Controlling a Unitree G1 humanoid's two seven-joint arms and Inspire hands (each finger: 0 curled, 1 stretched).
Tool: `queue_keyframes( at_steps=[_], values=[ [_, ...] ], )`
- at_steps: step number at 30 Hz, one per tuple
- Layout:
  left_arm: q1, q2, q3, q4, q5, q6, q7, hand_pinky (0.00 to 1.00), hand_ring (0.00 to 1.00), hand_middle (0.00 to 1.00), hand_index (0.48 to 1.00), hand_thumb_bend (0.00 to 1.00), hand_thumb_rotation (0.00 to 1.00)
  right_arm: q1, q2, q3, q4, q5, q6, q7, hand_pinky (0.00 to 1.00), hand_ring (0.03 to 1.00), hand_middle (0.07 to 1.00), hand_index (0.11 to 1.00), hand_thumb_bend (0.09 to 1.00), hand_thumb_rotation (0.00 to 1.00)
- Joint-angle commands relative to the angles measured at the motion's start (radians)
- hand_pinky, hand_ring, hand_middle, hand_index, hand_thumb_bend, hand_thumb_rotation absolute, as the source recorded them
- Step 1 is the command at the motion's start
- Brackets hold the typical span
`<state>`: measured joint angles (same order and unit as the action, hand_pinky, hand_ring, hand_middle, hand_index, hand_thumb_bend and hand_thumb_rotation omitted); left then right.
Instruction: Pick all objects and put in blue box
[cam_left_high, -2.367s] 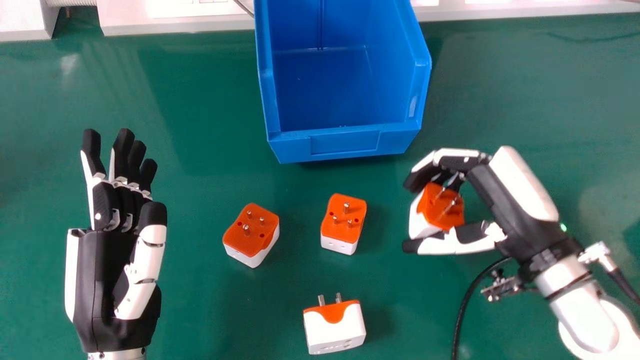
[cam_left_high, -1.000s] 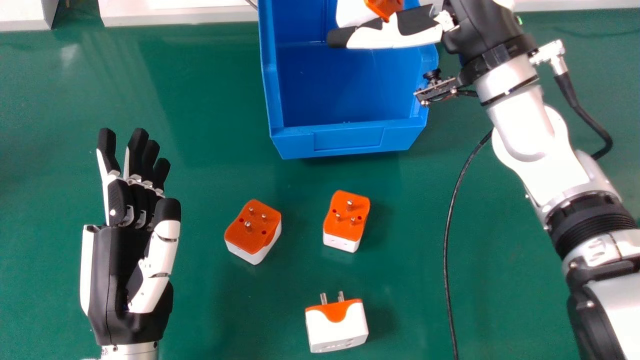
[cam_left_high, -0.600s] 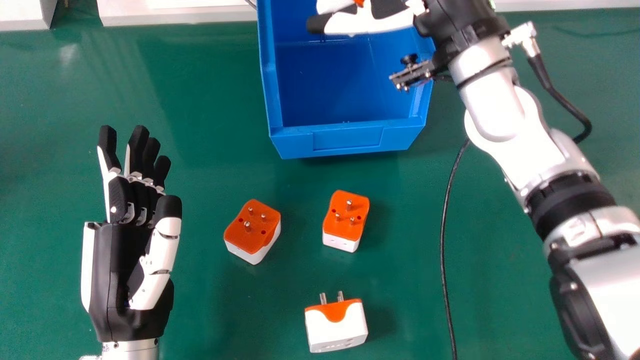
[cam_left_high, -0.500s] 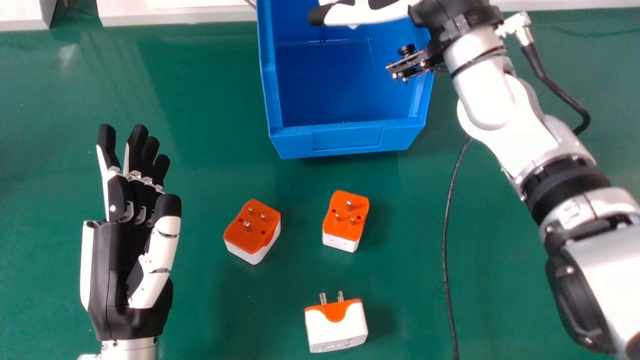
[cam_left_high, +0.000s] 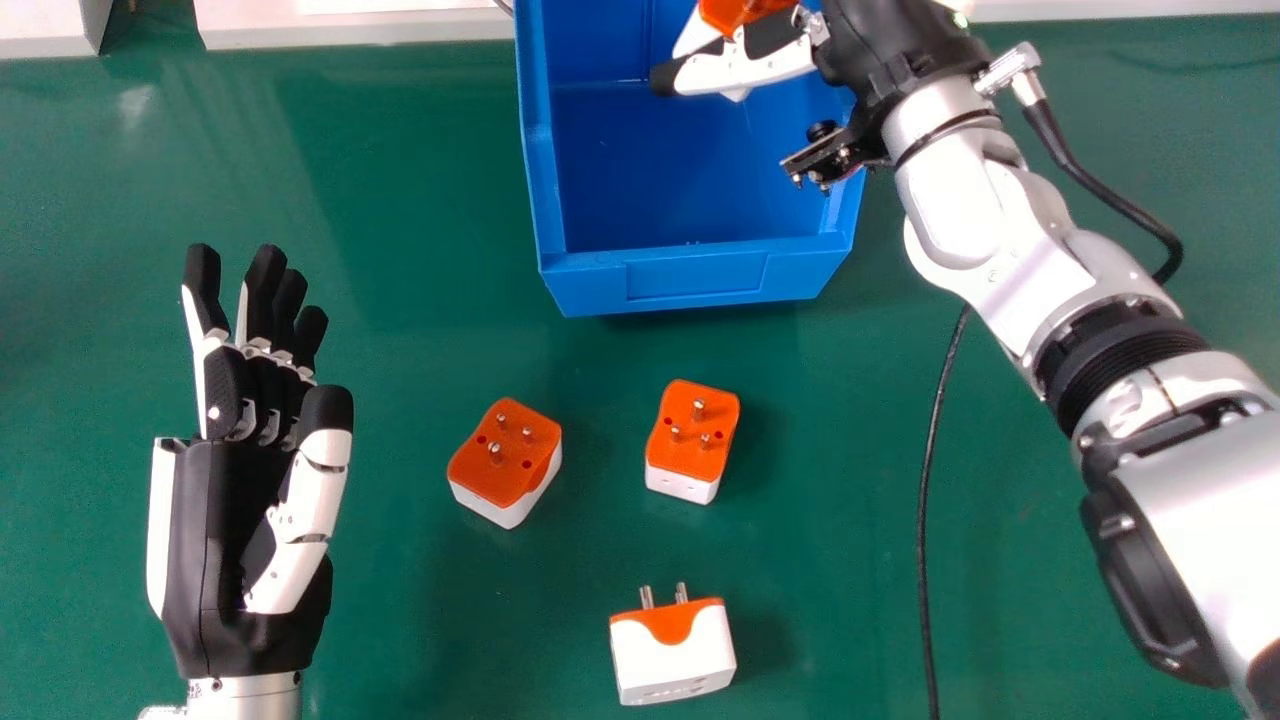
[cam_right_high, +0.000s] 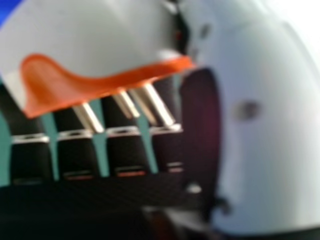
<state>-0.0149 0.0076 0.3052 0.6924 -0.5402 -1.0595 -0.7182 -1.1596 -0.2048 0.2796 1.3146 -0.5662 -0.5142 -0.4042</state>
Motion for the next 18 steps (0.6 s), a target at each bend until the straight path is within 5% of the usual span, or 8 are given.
queue_keyframes(
  at_steps=[1, 18],
  values=[
    [0.006, 0.004, 0.002, -0.015, 0.003, -0.017, -0.003, 1.00, 1.00, 0.99, 0.965, 0.33, 0.45, -0.064, -0.005, 0.008, -0.003, -0.007, 0.006, -0.028, 0.39, 0.412, 0.489, 0.511, 0.518, 0.00],
    [0.013, -0.005, -0.008, -0.017, -0.007, -0.014, -0.015, 1.00, 1.00, 0.99, 0.965, 0.33, 0.46, -0.092, 0.013, 0.016, 0.016, -0.004, 0.049, 0.018, 0.43, 0.422, 0.494, 0.503, 0.519, 0.00]
  ],
)
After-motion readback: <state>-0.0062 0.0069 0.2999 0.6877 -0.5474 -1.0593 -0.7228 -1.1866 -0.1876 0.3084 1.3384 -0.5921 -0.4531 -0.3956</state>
